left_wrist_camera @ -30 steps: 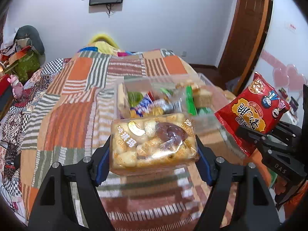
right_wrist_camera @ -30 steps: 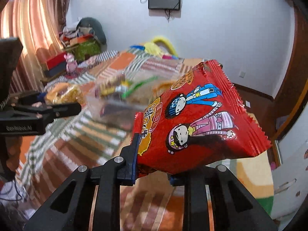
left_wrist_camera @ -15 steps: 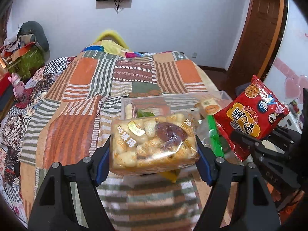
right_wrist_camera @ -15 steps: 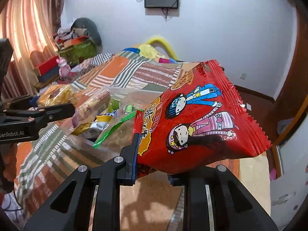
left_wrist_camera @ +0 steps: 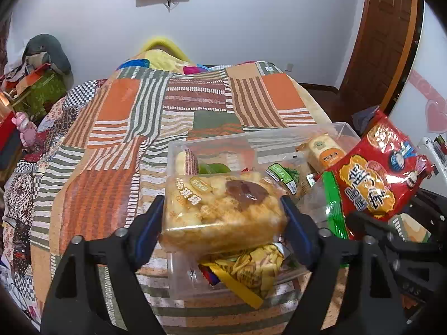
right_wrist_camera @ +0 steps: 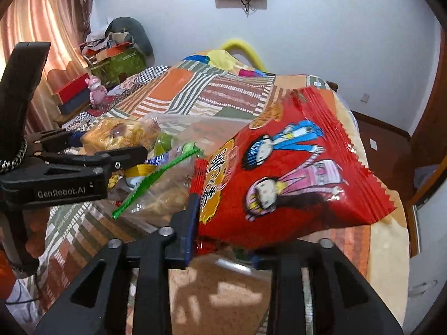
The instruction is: Organize snacks
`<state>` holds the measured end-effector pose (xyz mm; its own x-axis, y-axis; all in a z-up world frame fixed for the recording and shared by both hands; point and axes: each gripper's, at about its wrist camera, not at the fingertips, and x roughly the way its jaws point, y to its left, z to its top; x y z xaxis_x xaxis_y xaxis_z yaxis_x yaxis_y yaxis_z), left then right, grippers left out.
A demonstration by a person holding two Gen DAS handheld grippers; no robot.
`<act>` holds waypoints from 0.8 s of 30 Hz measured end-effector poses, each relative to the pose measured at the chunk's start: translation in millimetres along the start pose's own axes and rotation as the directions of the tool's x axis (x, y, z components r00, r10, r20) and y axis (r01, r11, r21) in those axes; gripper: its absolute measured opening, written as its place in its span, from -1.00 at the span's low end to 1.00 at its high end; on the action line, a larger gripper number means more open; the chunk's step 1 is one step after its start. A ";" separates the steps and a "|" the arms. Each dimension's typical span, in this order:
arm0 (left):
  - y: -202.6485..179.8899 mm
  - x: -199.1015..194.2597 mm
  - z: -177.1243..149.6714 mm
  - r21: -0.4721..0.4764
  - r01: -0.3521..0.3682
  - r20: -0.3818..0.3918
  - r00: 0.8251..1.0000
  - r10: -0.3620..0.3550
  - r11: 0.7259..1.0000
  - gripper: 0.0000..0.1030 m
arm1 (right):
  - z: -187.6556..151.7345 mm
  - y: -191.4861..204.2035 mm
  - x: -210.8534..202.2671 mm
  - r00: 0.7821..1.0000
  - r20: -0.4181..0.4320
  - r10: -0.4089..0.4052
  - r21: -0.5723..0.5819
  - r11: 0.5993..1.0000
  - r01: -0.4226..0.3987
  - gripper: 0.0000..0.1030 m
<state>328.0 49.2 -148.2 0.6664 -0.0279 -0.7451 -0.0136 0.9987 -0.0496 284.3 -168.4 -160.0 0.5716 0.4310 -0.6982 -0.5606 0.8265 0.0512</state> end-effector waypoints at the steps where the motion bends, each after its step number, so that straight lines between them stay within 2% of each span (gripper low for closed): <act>1: -0.1 -3.1 -0.3 -0.001 0.000 0.006 1.000 0.000 1.000 0.65 | -0.8 -0.5 -1.6 1.000 0.001 -0.005 0.003 1.000 0.005 -0.10; 2: -0.3 -5.5 -0.8 0.000 0.004 0.009 1.000 -0.004 1.000 0.68 | -2.0 -0.9 -3.7 1.000 0.001 -0.003 0.006 1.000 0.003 0.07; 3: -0.7 -8.7 -1.3 0.002 0.006 0.010 1.000 -0.006 1.000 0.69 | -3.0 -1.7 -5.5 1.000 0.001 0.003 0.009 1.000 -0.003 0.10; 9: -2.2 -36.0 -6.0 0.003 0.018 0.046 0.999 -0.018 1.000 0.70 | -8.0 -4.6 -20.4 1.000 -0.004 0.011 0.017 1.000 -0.011 0.12; 15: -5.8 -83.3 -10.6 0.010 0.033 0.127 0.991 -0.034 0.999 0.70 | -9.4 -7.6 -45.5 1.000 0.024 0.009 0.025 1.000 -0.010 0.13; 19: -8.1 -124.9 -12.3 0.007 0.046 0.211 0.976 -0.047 0.999 0.70 | -5.6 -6.5 -75.6 0.996 0.092 0.001 0.030 1.000 -0.004 0.13; 24: -9.8 -184.5 -16.8 -0.008 0.056 0.332 0.942 -0.050 0.998 0.70 | 4.6 3.6 -119.9 0.977 0.215 -0.015 0.032 0.999 0.008 0.13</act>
<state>192.7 43.8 -21.4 0.8759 -0.0623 -0.4784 0.0181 0.9952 -0.0965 216.5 -215.5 -72.7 0.6954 0.4862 -0.5292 -0.5364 0.8412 0.0681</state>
